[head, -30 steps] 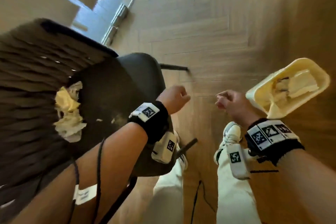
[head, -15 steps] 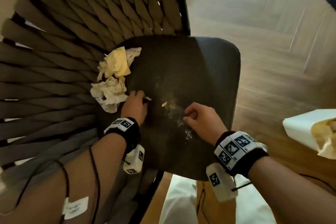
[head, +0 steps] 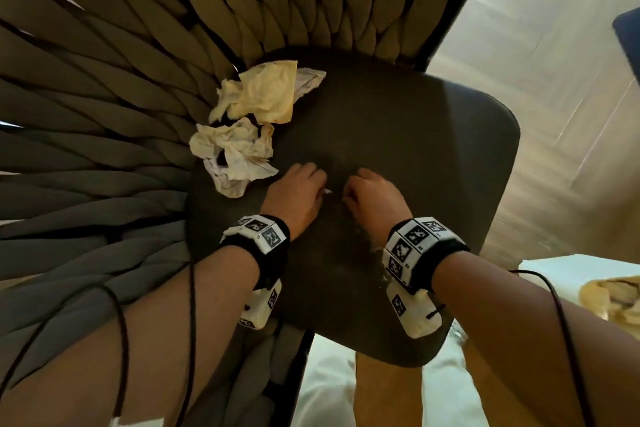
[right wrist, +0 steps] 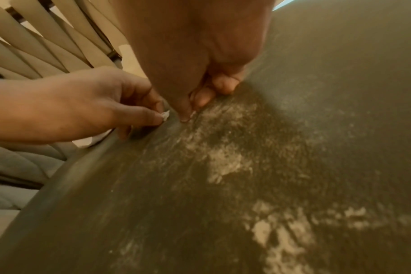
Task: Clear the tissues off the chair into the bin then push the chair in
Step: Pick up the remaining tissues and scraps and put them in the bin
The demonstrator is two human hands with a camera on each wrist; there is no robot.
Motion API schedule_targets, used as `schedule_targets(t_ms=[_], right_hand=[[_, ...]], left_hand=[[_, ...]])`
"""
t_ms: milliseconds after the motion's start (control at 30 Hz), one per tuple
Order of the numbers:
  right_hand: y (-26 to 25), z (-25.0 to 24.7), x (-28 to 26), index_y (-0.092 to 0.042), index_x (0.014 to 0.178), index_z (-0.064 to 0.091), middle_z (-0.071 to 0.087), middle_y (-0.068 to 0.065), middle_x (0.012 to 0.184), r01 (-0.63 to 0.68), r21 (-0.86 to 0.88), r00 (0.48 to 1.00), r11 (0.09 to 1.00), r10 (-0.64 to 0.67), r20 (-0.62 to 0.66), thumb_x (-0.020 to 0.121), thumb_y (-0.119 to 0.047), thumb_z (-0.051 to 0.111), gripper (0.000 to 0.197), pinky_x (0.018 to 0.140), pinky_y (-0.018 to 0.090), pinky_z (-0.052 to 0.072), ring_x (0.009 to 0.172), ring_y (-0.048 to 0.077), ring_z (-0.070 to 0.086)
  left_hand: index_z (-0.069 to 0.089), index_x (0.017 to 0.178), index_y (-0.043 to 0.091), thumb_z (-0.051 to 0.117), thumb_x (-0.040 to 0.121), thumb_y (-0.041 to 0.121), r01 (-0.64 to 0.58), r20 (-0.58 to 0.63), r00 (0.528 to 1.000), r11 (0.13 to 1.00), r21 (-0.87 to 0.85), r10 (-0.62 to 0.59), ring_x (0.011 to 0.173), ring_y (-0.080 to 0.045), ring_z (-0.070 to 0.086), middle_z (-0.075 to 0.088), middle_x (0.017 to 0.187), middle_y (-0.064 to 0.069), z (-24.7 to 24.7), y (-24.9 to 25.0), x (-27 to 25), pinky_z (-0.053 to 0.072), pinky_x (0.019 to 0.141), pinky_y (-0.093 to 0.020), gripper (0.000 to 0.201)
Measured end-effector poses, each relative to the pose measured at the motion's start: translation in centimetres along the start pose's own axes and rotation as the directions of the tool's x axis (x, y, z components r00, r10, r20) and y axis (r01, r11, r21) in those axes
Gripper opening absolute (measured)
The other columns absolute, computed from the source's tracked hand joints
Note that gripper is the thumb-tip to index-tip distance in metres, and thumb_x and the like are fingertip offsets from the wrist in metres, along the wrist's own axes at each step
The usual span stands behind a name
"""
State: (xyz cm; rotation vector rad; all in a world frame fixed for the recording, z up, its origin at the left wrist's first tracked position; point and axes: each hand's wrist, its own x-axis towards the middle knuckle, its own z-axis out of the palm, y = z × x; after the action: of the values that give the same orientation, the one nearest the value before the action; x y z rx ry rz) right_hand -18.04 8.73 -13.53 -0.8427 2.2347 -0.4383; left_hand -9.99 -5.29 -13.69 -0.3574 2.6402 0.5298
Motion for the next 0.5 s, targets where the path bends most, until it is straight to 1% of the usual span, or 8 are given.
schedule_targets(t_ms=[67,133,200,233,300,367,433,500], right_hand=[[0.0,-0.1,-0.1,-0.014,0.103,0.063,0.057,0.005,0.109,-0.018,0.028,1.0,0.999,0.018,0.011,0.092,-0.021,0.052,0.017,0.081,0.031,0.047,0.097,0.022,0.057],[0.0,-0.2,-0.5,-0.017,0.097,0.063,0.058,0.0,0.101,-0.042,0.114,0.999,0.993,0.045,-0.021,0.092,-0.021,0.053,0.012,0.078,0.029,0.049,0.089,0.016,0.058],[0.1,-0.7,-1.2,-0.022,0.092,0.062,0.06,-0.006,0.093,-0.116,0.342,0.985,0.933,0.151,-0.078,0.09,-0.022,0.056,0.006,0.07,0.021,0.048,0.081,0.006,0.059],[0.2,-1.0,-1.6,-0.022,0.093,0.063,0.062,-0.007,0.091,-0.174,0.501,0.968,0.848,0.24,-0.069,0.09,-0.022,0.057,0.007,0.066,0.018,0.048,0.079,0.004,0.06],[0.5,-1.4,-2.4,-0.017,0.099,0.065,0.067,-0.001,0.093,-0.271,0.772,0.928,0.575,0.371,0.049,0.092,-0.021,0.056,0.012,0.062,0.02,0.053,0.078,0.009,0.066],[0.6,-1.4,-2.9,-0.012,0.102,0.066,0.069,0.01,0.097,-0.322,0.919,0.897,0.226,0.384,0.22,0.094,-0.017,0.052,0.017,0.069,0.03,0.056,0.081,0.018,0.069],[0.6,-1.3,-3.1,-0.008,0.099,0.068,0.07,0.013,0.093,-0.318,0.942,0.882,-0.107,0.33,0.335,0.095,-0.017,0.049,0.021,0.075,0.036,0.056,0.083,0.022,0.07],[0.6,-1.4,-3.3,-0.005,0.096,0.069,0.072,0.012,0.086,-0.32,0.865,0.873,-0.387,0.235,0.428,0.096,-0.026,0.048,0.029,0.078,0.034,0.055,0.08,0.02,0.071]], left_hand=[[0.056,0.104,0.013,0.047,0.093,0.022,0.04,-0.005,0.999,0.997,-0.06,-0.04,0.101,-0.023,0.05,0.055,0.109,-0.007,-0.3,0.0,-0.1,0.046,0.075,-0.035,0.017],[0.056,0.099,0.014,0.048,0.093,0.022,0.085,0.022,0.996,0.984,-0.157,-0.082,0.095,-0.02,0.052,0.055,0.103,-0.005,-0.7,0.2,-0.4,0.045,0.075,-0.033,0.014],[0.057,0.095,0.013,0.05,0.092,0.021,0.106,0.058,0.994,0.949,-0.298,-0.093,0.086,-0.016,0.052,0.055,0.096,-0.002,-1.5,1.0,-0.7,0.042,0.072,-0.028,0.011],[0.057,0.093,0.012,0.052,0.092,0.02,0.093,0.053,0.995,0.927,-0.364,-0.079,0.081,-0.015,0.051,0.055,0.093,-0.001,-1.9,1.6,-0.9,0.041,0.069,-0.026,0.01],[0.057,0.089,0.013,0.053,0.091,0.019,0.024,0.016,1.0,0.889,-0.457,-0.019,0.073,-0.008,0.048,0.053,0.086,0.003,-2.8,3.3,-1.5,0.037,0.063,-0.019,0.007],[0.054,0.083,0.016,0.054,0.089,0.019,-0.068,-0.028,0.998,0.865,-0.496,0.062,0.068,-0.003,0.044,0.047,0.079,0.009,-3.4,5.3,-2.0,0.034,0.059,-0.015,0.007],[0.055,0.081,0.017,0.055,0.087,0.02,-0.154,-0.083,0.988,0.87,-0.468,0.13,0.068,-0.004,0.043,0.046,0.077,0.01,-3.5,6.9,-2.3,0.035,0.062,-0.015,0.007],[0.06,0.083,0.016,0.057,0.085,0.02,-0.218,-0.129,0.975,0.901,-0.376,0.182,0.077,-0.008,0.047,0.054,0.083,0.006,-3.1,7.9,-2.5,0.044,0.069,-0.024,0.006]])
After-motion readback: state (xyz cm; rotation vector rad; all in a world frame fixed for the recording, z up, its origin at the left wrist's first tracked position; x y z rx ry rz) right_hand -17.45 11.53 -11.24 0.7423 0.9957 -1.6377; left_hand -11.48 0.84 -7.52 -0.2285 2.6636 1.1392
